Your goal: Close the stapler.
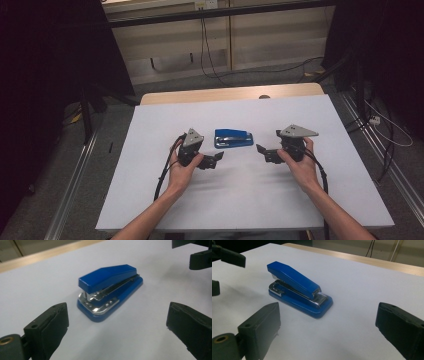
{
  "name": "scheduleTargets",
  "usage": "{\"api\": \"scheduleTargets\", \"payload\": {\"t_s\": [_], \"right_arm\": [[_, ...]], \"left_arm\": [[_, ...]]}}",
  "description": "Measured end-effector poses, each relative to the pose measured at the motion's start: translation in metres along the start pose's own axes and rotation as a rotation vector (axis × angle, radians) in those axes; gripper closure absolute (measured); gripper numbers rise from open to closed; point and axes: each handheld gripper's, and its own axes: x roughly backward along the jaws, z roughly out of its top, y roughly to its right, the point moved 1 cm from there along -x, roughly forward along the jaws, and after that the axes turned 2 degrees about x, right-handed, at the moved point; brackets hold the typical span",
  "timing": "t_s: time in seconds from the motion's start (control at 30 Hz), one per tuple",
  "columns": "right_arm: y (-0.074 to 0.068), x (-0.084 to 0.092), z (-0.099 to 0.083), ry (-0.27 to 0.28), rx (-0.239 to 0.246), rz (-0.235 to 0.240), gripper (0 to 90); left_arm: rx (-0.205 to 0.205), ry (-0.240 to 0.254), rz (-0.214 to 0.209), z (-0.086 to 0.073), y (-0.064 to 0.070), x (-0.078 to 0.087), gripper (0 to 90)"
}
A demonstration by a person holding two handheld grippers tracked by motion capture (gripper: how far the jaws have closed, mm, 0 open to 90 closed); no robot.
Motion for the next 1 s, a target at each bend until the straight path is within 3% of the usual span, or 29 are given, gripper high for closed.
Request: {"api": "scheduleTargets", "payload": {"t_s": [0.23, 0.47, 1.0], "right_arm": [[-0.007, 0.005, 0.002, 0.014, 0.002, -0.004, 6.6], [-0.012, 0.010, 0.001, -0.006, -0.011, -0.015, 5.8], [-0.011, 0.044, -0.013, 0.028, -0.020, -0.105, 4.7]], "left_arm": [[0.005, 0.024, 0.037, -0.006, -0.006, 0.026, 4.2], [0.073, 0.058, 0.108, -0.015, -0.018, 0.051, 3.3], [0.062, 0.092, 0.182, -0.034, -0.023, 0.088, 4.3]]}}
